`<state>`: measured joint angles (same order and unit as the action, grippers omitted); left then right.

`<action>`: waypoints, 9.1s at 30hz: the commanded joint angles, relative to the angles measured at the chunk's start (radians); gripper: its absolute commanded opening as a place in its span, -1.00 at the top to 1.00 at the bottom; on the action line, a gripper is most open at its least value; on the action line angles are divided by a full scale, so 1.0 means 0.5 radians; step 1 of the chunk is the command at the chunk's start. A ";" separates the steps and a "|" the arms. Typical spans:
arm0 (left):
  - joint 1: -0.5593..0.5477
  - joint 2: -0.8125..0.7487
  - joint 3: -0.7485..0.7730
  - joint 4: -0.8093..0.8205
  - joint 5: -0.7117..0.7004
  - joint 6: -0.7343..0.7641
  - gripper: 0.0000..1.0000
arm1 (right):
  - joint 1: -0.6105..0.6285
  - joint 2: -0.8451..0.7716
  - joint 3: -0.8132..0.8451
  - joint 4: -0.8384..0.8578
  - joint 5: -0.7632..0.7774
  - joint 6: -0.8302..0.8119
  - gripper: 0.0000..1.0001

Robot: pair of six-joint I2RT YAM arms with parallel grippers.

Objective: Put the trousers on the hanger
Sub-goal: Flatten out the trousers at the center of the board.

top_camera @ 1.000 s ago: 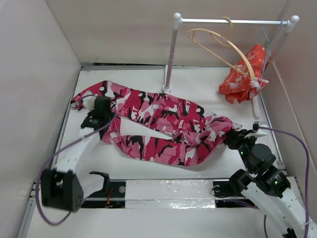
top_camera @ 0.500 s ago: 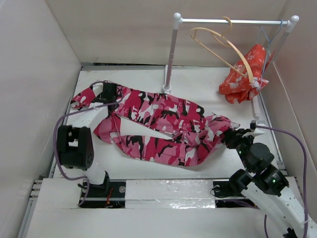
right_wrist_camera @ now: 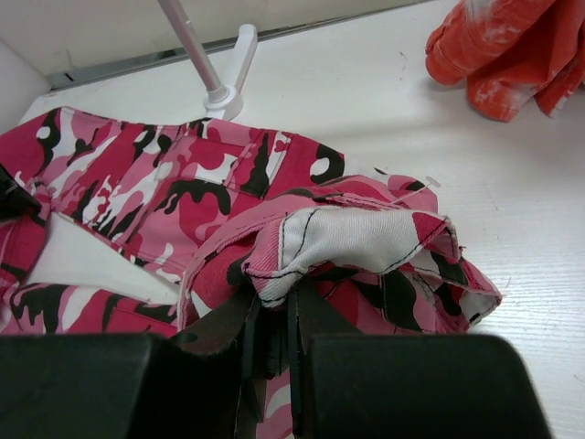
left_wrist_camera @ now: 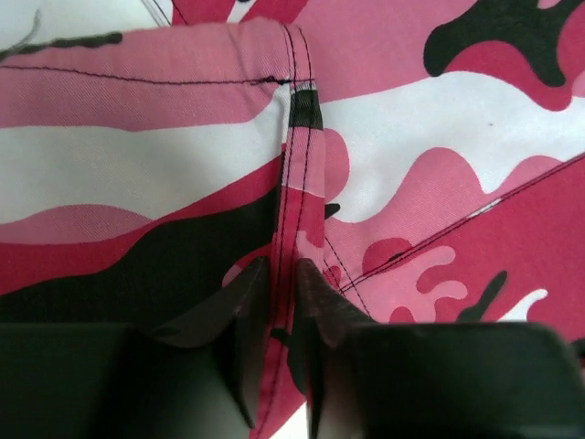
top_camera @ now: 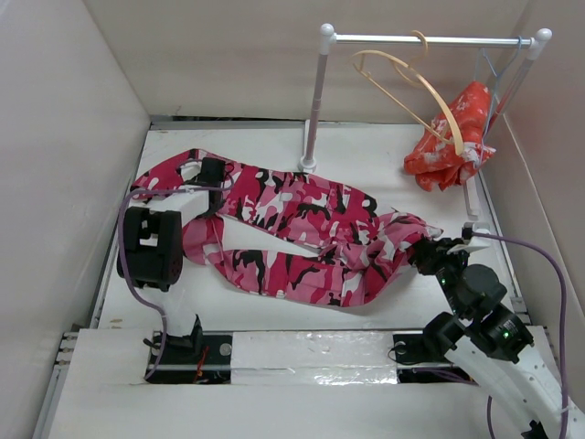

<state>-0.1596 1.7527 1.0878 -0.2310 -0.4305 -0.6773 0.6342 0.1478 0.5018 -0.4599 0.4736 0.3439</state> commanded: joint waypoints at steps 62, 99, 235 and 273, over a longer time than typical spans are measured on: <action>0.326 -2.508 -0.270 -0.170 -0.268 -0.253 1.00 | 0.133 -0.286 1.052 -0.919 1.360 0.342 1.00; 0.365 -2.048 0.058 0.005 -0.507 -0.063 1.00 | 0.546 1.730 1.474 0.963 0.577 -0.654 1.00; 0.657 0.011 0.880 0.695 0.656 0.195 -0.39 | -0.406 2.049 0.212 1.699 -0.619 -0.421 -0.87; -1.380 -0.134 -0.414 1.493 0.441 0.256 -0.02 | -2.051 2.987 0.454 1.493 -1.619 0.248 -0.41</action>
<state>-0.8555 1.7065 0.9085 0.4328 -0.1833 -0.5659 -0.3813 1.6108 0.7006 0.2478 -0.2401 0.4488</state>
